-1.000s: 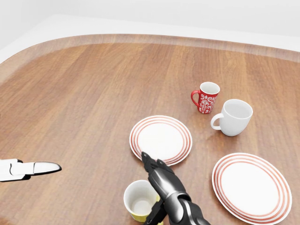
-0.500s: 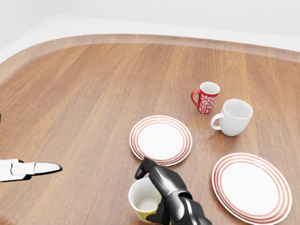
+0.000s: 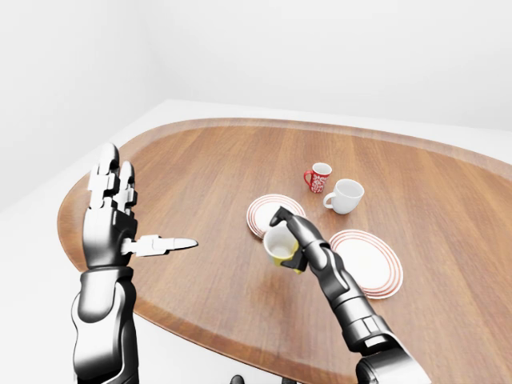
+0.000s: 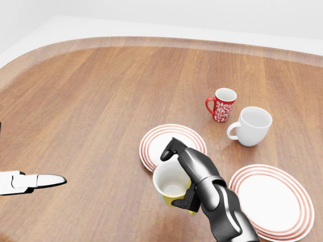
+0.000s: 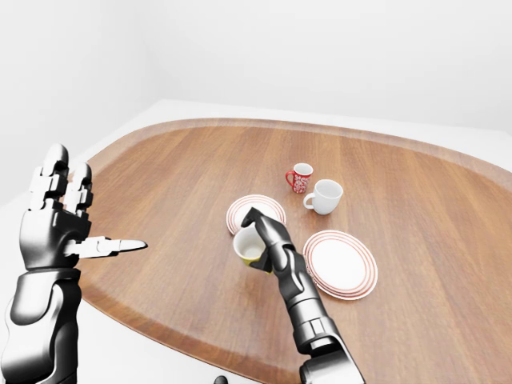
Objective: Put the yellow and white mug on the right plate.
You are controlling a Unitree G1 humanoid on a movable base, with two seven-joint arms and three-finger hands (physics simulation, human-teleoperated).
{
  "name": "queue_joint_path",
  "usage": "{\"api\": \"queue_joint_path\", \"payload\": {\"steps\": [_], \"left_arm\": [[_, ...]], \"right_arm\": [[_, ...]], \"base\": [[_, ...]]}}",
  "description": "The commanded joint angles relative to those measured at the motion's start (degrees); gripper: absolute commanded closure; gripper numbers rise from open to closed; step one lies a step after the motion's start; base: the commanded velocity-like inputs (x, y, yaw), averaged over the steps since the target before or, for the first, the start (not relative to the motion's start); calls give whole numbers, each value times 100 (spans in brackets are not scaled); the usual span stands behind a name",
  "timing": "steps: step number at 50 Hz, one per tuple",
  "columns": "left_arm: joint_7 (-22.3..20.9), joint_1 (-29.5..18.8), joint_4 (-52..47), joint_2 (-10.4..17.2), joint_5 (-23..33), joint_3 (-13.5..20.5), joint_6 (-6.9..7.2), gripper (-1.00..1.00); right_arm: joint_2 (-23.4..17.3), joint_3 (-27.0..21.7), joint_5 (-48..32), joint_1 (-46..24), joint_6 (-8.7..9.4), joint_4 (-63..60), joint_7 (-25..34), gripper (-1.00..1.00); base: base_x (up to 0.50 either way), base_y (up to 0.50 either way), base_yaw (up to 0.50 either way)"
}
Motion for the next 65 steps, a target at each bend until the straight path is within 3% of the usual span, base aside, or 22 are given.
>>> {"api": "queue_joint_path", "payload": {"steps": [1,26,44,65], "left_arm": [[0,-9,36,2,10,-4,0,-100],[1,21,68,-20,55,-41,0,-100],[1,21,65,-20,71,-44,0,-100],[-5,23,144,-28,97,-69,0,-100]], "right_arm": [[-379,-285,515,-207,116,-207,173,100],[-1409,-874,1185,-1016,-282,981,-75,100],[-2080,-1040,1518,-1610,-282,2484,-499,100],[-2600,-1089,1589,-1776,-282,3368,-850,100]], "base": [[0,0,0],[0,0,0],[0,0,0],[0,0,0]]}}
